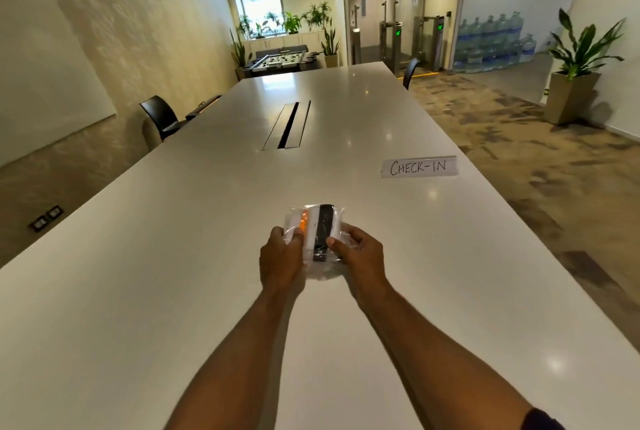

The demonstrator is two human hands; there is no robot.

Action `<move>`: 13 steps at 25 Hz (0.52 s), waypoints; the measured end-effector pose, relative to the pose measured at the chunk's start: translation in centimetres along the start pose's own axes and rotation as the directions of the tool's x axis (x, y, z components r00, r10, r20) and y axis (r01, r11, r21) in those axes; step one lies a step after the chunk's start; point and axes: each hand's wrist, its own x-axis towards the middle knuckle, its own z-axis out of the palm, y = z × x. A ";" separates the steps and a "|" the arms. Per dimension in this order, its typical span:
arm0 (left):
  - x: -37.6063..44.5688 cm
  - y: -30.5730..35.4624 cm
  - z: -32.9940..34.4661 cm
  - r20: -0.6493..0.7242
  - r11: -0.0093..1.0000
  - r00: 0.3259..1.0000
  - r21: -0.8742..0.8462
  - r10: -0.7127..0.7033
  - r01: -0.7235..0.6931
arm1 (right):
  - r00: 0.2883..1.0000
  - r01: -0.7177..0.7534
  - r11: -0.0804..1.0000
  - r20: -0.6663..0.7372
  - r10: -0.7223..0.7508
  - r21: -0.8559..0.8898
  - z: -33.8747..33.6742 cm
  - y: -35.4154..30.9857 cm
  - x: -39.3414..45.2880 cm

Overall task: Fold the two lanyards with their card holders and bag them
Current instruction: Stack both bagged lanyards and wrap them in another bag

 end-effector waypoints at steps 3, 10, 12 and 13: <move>-2.5 2.9 3.8 0.050 0.999 0.999 -0.031 -0.016 0.018 | 1.000 0.005 1.000 0.006 -0.005 -0.022 -5.1 -2.6 1.4; -4.3 8.3 11.3 0.441 0.811 0.887 -0.466 -0.133 0.354 | 0.989 0.061 0.986 -0.124 -0.080 -0.154 -13.4 -6.5 4.4; -4.1 9.0 13.1 0.522 0.788 0.850 -0.493 -0.071 0.368 | 0.982 0.088 0.974 -0.146 -0.120 -0.209 -15.5 -6.8 5.3; -3.9 9.5 14.2 0.549 0.784 0.836 -0.505 -0.031 0.360 | 0.977 0.104 0.965 -0.157 -0.144 -0.240 -16.3 -7.1 6.2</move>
